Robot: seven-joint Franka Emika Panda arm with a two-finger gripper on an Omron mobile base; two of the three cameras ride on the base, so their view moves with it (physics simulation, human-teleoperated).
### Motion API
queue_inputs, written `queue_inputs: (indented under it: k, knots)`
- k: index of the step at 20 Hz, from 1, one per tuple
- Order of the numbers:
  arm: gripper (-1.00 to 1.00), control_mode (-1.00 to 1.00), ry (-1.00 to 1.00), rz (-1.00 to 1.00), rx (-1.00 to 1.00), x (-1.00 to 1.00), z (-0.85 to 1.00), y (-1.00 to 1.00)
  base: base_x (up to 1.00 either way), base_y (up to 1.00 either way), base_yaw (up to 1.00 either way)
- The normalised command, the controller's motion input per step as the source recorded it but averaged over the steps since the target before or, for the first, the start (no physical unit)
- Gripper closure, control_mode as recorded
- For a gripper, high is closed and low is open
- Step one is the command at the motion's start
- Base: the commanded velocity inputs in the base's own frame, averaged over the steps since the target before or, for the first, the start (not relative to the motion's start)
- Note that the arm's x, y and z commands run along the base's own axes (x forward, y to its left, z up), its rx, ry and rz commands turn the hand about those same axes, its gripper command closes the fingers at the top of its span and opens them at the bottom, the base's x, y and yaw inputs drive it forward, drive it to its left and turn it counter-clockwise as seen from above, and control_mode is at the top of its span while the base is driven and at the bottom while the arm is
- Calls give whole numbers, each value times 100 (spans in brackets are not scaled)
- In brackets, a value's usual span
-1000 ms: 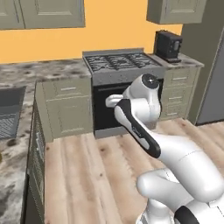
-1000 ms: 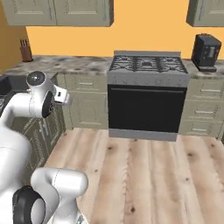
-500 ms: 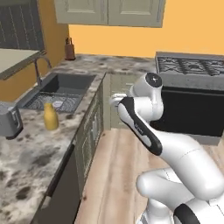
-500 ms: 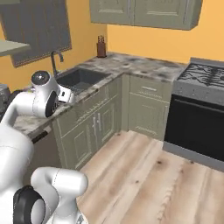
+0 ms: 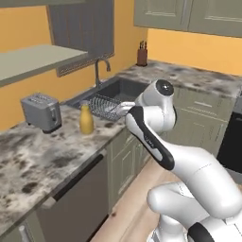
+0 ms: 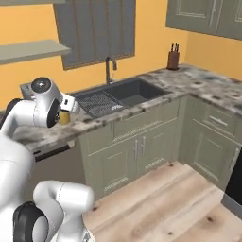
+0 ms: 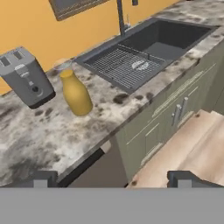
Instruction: Place the pitcher and cup on the dining counter for serving.
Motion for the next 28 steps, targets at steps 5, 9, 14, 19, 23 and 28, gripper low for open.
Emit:
queue_inputs:
  k: [5, 9, 14, 19, 23, 28]
  knots:
    - [-100, 100, 0, 0, 0, 0, 0, 0, 52, -67, 66]
    - [-100, 100, 0, 0, 0, 0, 0, 0, 33, -70, 66]
    - [-100, 100, 0, 0, 0, 0, 0, 0, 8, -35, 42]
    - [-100, 100, 0, 0, 0, 0, 0, 0, 0, -1, 9]
    - [-100, -100, 0, 1, 0, 0, -4, 0, 0, 0, 3]
    - [-100, -100, 0, 4, 0, 10, -18, -3, 0, 0, 0]
